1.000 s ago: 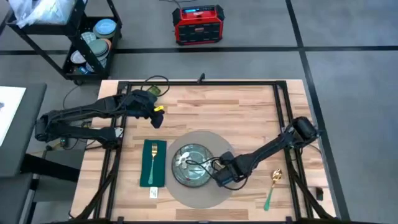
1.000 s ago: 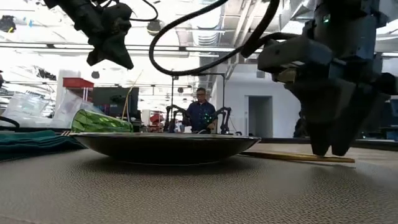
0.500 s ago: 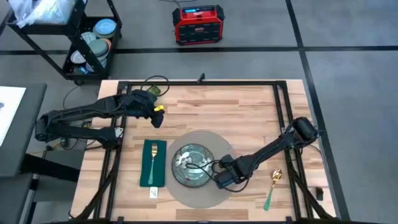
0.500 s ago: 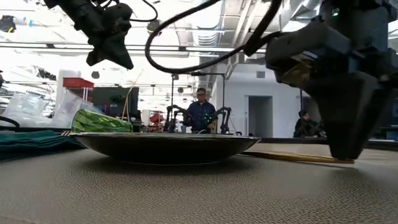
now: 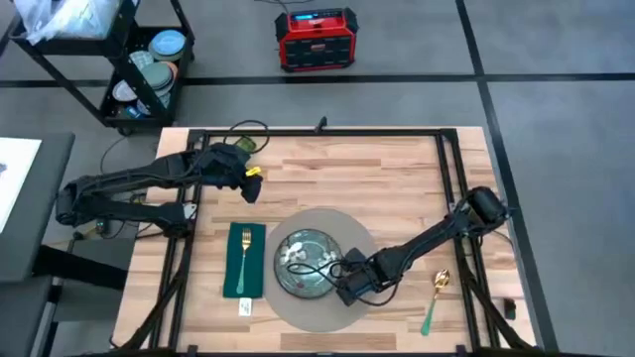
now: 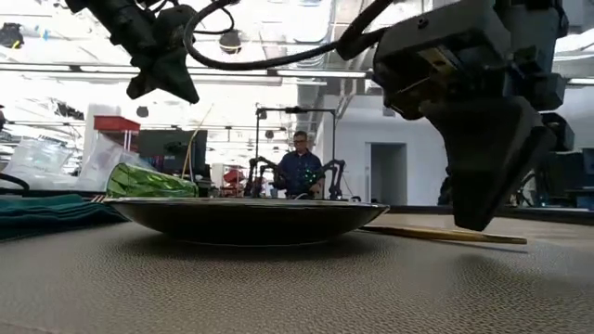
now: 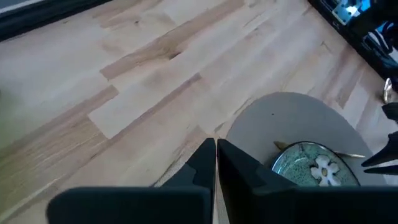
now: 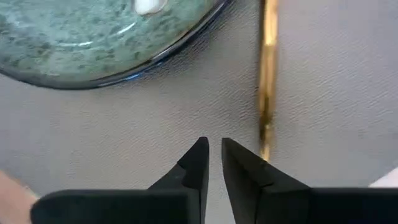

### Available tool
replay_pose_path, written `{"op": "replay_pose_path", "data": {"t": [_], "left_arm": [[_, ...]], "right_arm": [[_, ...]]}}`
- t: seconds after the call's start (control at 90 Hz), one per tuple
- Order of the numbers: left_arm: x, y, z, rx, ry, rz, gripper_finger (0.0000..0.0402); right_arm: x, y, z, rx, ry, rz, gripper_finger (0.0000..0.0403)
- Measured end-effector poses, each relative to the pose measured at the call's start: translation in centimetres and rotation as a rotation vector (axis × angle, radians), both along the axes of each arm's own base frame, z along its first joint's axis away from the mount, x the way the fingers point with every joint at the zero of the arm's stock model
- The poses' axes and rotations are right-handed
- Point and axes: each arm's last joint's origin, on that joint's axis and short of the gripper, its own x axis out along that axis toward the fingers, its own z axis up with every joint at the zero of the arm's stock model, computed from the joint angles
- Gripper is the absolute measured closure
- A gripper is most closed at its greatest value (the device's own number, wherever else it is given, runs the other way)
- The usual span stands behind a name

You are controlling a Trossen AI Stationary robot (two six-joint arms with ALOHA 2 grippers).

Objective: Set table place
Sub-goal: Put the gold table knife on the gray tablemat to the right of the green plate, then put the green spoon on the gray tablemat to the right of the gold table knife

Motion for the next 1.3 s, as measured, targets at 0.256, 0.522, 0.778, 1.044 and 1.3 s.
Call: {"op": "replay_pose_path", "data": {"t": [0.256,0.522,0.778,1.044,1.3], "left_arm": [[0.0,0.0,0.0,-0.003,-0.003,0.004,0.0402],[0.0,0.0,0.0,-0.029,-0.015,0.031,0.0402],[0.0,0.0,0.0,-0.033,-0.017,0.035,0.0402],[0.0,0.0,0.0,-0.045,-0.022,0.043,0.0402],[0.0,0.0,0.0,-0.047,-0.023,0.047,0.0402]], "right_arm": [[-0.7,-1.3,-0.2,-0.081,0.109,0.082,0.0328],[-0.7,-2.1,-1.0,-0.089,0.103,0.111,0.0304],[-0.8,-1.9,-1.9,-0.003,0.053,0.100,0.0264],[-1.4,-2.5,0.0,-0.041,-0.006,-0.012,0.0249],[-2.4,-3.1,2.6,-0.074,-0.037,-0.101,0.0269]]}}
